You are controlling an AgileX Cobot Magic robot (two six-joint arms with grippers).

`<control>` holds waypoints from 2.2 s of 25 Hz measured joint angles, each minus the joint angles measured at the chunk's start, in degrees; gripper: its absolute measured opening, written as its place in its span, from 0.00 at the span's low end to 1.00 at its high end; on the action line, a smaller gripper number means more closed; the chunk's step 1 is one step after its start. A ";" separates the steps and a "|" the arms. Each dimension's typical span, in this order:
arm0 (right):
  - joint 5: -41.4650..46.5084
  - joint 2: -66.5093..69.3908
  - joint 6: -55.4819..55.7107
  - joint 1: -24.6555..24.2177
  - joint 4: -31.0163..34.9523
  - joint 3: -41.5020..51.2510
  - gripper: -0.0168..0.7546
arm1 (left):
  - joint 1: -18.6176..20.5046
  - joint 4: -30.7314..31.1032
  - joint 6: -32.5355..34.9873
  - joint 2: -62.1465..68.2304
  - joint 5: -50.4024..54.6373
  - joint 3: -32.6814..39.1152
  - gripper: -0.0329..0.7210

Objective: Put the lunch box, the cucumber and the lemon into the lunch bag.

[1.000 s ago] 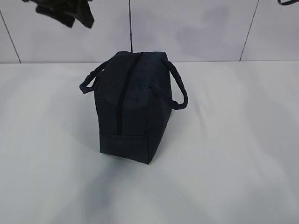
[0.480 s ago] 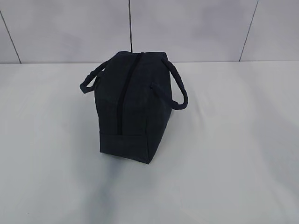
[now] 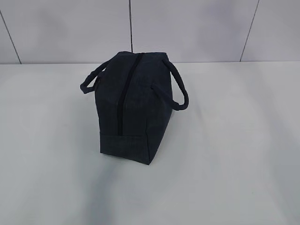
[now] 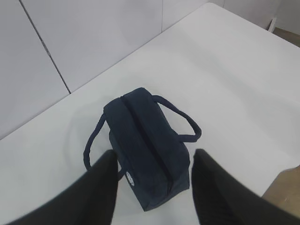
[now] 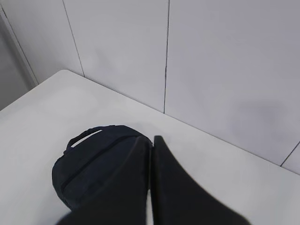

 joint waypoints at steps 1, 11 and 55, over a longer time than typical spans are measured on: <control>0.00 -1.88 -0.01 0.00 -0.14 1.83 0.03 | -0.09 0.00 0.00 -1.82 -0.16 1.62 0.54; -8.39 -24.81 0.23 0.00 -3.89 36.88 0.03 | -0.09 6.40 0.00 -29.03 -7.88 34.25 0.54; -5.01 -74.73 11.26 4.71 -22.48 85.55 0.69 | -0.09 4.86 -1.25 -72.04 -2.95 74.81 0.54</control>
